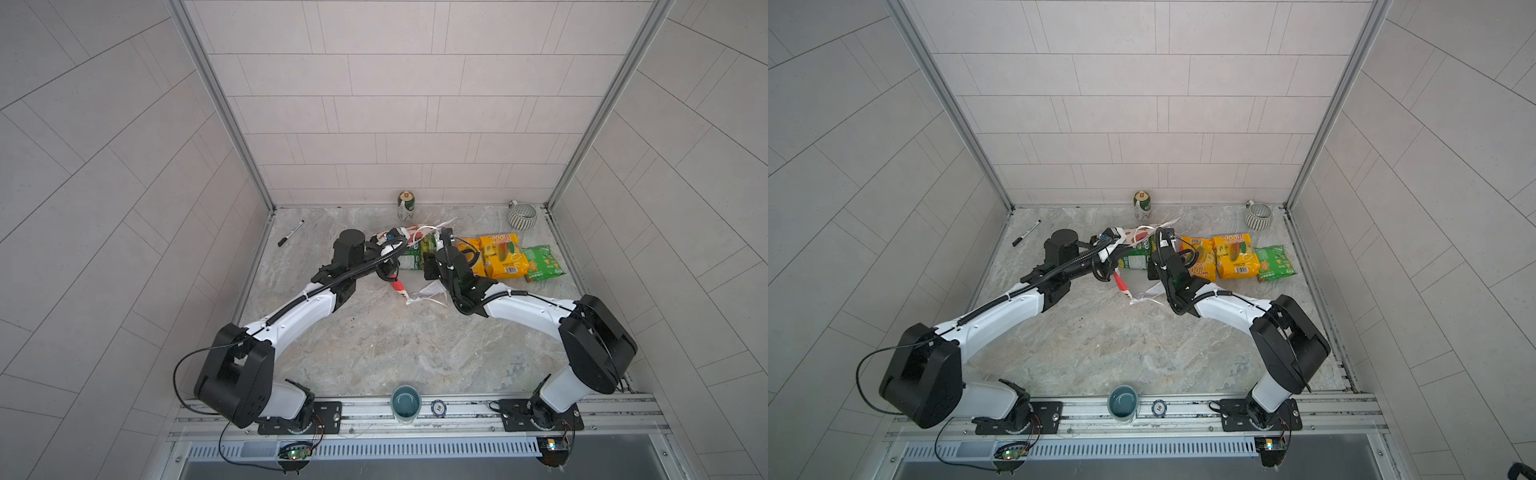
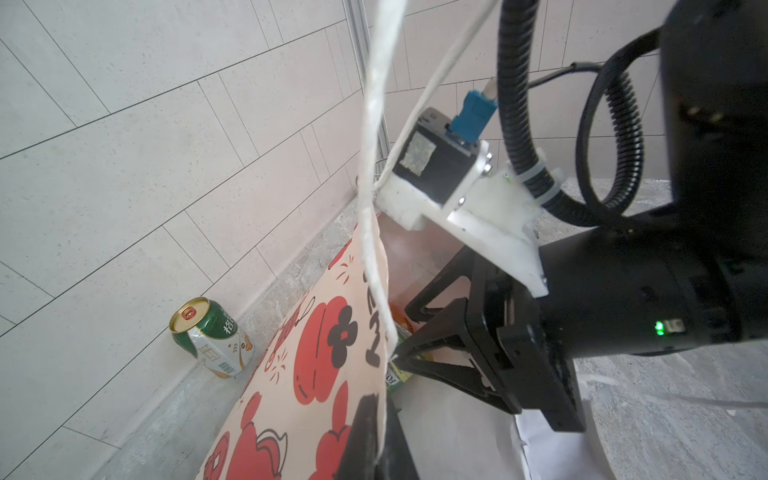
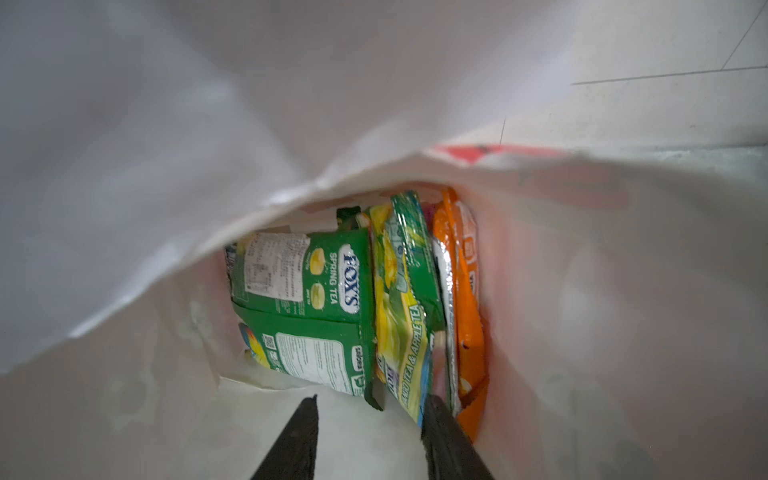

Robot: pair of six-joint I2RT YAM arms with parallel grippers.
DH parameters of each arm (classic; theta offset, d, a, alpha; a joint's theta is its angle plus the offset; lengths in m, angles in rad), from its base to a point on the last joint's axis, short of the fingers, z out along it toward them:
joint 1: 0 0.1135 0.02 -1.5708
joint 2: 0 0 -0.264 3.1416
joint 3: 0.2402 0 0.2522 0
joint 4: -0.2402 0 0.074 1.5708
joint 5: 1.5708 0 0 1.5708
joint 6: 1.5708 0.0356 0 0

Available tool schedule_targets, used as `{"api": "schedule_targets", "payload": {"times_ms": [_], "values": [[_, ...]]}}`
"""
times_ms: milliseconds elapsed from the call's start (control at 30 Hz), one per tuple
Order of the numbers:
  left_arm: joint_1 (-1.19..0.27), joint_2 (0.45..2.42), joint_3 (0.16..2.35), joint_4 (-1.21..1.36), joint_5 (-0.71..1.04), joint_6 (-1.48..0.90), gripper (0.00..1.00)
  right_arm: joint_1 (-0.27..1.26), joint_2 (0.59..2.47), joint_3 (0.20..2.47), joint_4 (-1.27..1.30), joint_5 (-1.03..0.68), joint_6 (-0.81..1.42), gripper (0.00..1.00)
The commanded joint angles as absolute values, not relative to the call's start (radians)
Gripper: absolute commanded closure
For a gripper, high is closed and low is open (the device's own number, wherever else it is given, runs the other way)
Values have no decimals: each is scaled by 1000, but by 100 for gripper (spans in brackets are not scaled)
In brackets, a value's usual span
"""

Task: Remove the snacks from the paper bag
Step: 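Lower the right gripper into the bag toward the green Fox's packs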

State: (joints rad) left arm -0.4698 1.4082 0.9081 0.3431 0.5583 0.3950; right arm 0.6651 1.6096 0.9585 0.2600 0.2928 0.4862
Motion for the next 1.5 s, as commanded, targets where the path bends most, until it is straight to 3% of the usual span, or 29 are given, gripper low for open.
{"api": "schedule_targets", "payload": {"times_ms": [0, 300, 533, 633, 800, 1000, 1467], "values": [[-476, 1395, 898, 374, 600, 410, 100, 657, 1648, 995, 201, 342, 489, 55], [-476, 1396, 896, 379, 616, 409, 100, 651, 1749, 1080, 173, 380, 504, 54], [-476, 1393, 893, 384, 627, 407, 100, 645, 1819, 1112, 210, 415, 511, 61], [-476, 1393, 892, 386, 625, 409, 100, 637, 1846, 1125, 227, 410, 507, 68], [-476, 1395, 891, 387, 621, 409, 100, 634, 1840, 1079, 343, 393, 463, 91], [-476, 1404, 892, 393, 618, 408, 100, 632, 1772, 1022, 424, 300, 421, 99], [-476, 1419, 894, 394, 595, 410, 100, 595, 1586, 938, 368, 187, 415, 100]]}}
